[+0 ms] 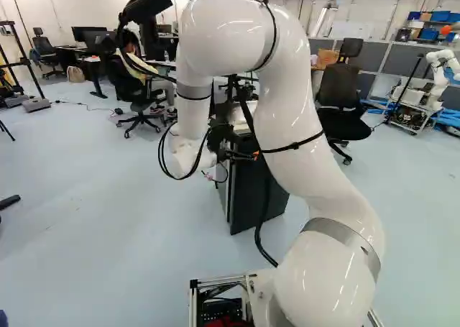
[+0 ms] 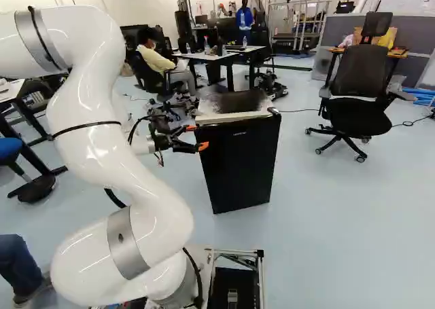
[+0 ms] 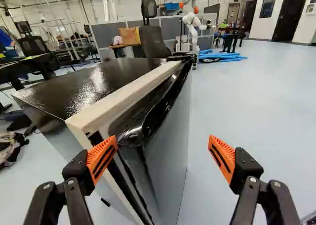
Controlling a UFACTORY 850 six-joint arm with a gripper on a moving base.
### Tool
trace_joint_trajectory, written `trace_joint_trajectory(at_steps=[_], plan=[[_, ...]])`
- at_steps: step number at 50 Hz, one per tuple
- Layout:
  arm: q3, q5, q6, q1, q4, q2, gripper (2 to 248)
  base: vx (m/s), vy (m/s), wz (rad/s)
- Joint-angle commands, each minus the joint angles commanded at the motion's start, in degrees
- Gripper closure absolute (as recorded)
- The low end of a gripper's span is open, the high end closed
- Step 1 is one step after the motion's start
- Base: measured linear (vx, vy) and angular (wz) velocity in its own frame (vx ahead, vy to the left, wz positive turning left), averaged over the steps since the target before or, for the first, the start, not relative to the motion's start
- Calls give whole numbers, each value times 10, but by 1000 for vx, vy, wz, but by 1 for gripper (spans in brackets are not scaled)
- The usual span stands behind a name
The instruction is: Grab a drink from the fridge
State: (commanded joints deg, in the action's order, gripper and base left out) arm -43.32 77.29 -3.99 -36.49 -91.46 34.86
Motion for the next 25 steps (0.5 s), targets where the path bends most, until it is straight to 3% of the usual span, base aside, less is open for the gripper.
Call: trace_joint_trajectory(at_steps=[12,25], plan=[[44,0,0,-20,0,-20,3,0,0,0],[52,0,0,-24,0,-24,3,0,0,0]])
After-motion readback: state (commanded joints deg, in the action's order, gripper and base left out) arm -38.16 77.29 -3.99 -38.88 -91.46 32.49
